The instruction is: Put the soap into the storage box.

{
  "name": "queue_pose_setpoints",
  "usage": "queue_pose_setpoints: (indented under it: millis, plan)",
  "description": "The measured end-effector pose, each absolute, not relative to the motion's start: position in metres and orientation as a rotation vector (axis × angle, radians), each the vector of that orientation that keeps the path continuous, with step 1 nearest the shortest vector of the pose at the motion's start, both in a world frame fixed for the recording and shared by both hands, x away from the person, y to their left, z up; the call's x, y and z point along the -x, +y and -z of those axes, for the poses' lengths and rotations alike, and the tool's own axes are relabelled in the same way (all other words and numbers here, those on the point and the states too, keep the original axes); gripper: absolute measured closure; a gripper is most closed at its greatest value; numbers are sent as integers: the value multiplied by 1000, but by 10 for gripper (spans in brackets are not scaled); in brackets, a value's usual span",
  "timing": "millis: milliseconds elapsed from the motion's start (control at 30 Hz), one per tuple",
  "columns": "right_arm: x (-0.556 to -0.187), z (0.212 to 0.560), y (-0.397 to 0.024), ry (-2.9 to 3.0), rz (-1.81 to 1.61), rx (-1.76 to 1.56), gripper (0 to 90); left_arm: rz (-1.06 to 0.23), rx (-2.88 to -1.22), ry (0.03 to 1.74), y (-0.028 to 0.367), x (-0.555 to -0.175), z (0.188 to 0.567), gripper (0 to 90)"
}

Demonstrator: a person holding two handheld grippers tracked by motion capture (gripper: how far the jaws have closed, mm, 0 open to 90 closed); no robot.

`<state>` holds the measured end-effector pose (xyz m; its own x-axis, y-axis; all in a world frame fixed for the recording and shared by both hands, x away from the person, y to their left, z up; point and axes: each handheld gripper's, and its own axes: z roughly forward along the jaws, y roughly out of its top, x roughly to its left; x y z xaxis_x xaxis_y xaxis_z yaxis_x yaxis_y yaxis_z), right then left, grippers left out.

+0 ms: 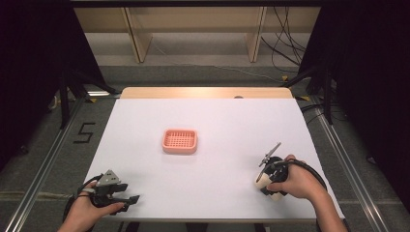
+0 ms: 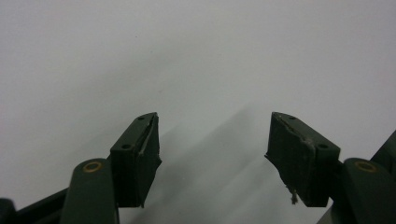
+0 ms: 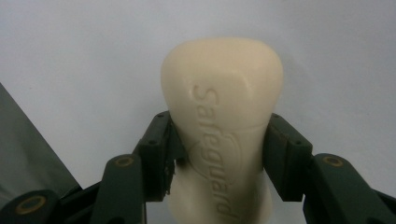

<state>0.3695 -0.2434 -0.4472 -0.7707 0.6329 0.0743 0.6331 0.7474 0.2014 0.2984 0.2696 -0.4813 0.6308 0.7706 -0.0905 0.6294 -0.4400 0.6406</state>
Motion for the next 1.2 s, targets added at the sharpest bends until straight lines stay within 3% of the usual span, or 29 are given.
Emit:
queue_pose_setpoints:
  millis: [1200]
  plan:
    - [-371,422,-245,-2959,757,1162,502,-271,-2202,1105,270,-299,482,339]
